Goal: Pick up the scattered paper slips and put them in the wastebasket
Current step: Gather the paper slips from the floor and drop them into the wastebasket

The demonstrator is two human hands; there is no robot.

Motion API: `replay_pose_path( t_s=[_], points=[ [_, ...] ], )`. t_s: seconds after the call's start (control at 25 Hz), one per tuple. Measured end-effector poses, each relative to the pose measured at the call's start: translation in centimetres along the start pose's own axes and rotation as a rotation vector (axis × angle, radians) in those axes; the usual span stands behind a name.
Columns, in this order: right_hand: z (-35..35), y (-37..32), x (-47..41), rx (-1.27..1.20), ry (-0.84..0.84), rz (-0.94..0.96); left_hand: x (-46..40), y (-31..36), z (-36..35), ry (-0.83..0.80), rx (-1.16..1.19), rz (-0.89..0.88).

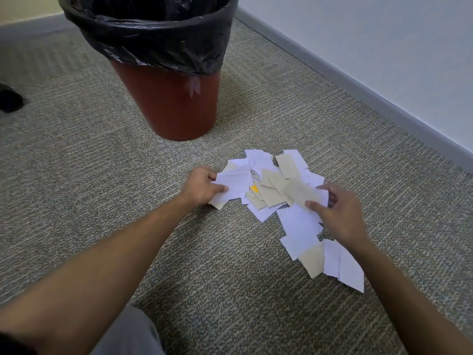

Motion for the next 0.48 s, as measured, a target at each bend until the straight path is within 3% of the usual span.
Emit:
replay_pose_path(
  t_s=[0.12,0.2,0.36,0.48],
  points=[
    [-0.8,-0.2,1.0,0.483,-0.138,0.083,1.3,0.4,0.0,0.068,0.064,0.037],
    [-1.2,-0.3,1.4,0.619,-0.204,0.127,2.3,0.7,0.0,0.107,0.074,0.035],
    [-1.6,-0.6,2.1,0.688,-0.195,0.22,4.1,0.3,0.3,0.154,0.062,-0.016],
    [-0.8,-0.5,2.4,0.566,-0.171,0.221,5.9,0.3,0.3,0.195,0.132,-0.057]
  ],
)
Point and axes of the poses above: each hand's wrist, its own x-axis away from the middle knuckle, its own z-axis out of the back of the hand, y = z × x, the point moved 5 cm from there along -x, towards the middle knuckle, and after that the axes turned 9 degrees about -y, right-handed, at the moved point
